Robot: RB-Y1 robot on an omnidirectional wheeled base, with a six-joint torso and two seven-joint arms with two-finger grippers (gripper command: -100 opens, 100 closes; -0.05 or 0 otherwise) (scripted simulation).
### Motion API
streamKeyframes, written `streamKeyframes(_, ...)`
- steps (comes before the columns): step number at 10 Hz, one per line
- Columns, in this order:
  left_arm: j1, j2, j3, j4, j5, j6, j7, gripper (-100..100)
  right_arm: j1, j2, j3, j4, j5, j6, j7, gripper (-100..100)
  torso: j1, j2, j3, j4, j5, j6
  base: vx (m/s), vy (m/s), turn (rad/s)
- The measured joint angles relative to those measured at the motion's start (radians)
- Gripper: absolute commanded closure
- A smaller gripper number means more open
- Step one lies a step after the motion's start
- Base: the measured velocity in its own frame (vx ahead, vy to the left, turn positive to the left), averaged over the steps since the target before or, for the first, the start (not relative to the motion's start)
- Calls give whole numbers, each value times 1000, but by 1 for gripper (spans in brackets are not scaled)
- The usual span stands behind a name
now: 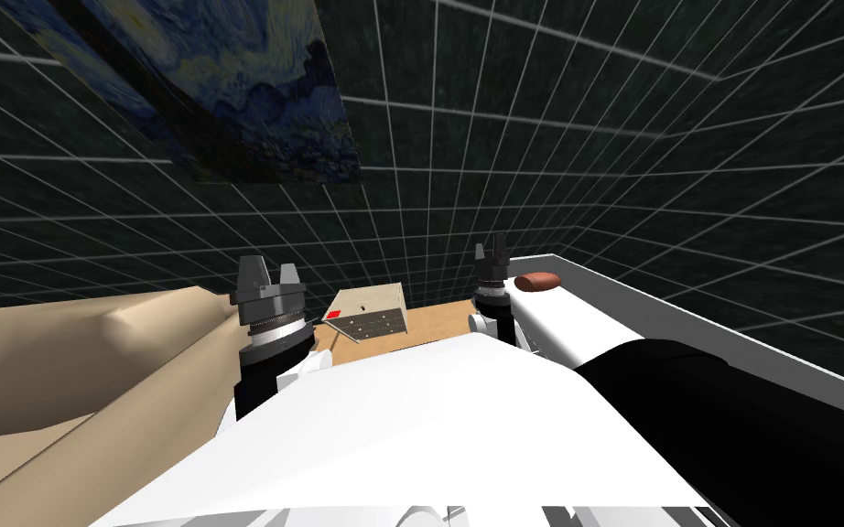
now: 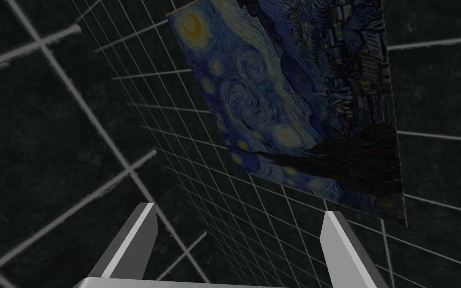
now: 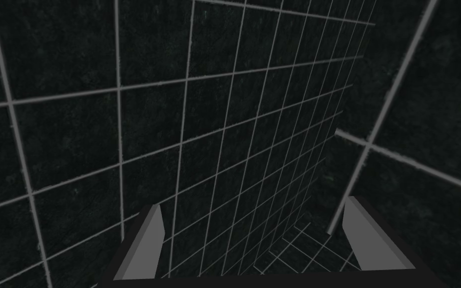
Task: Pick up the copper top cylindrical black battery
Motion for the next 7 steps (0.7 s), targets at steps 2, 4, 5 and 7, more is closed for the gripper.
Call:
streamKeyframes(2, -15, 32, 4, 38, -14, 1, -19, -100, 0, 0, 0, 0, 0, 0, 0, 0, 1, -1, -1, 0, 0, 0, 19, 10, -1)
streamKeyframes(4, -23, 62, 9, 77, -32, 3, -45, -100, 0, 0, 0, 0, 0, 0, 0, 0, 1, -2, -1, 0, 0, 0, 22, 13, -1)
streamKeyframes(5, -29, 80, 20, 105, -38, 1, -56, -100, 0, 0, 0, 0, 0, 0, 0, 0, 1, -2, -1, 0, 0, 0, 25, 11, 0)
streamKeyframes(7, -64, 104, 29, 161, -66, 21, -95, -100, 0, 0, 0, 0, 0, 0, 0, 0, 1, -2, -1, -1, 0, 0, 30, 18, -3)
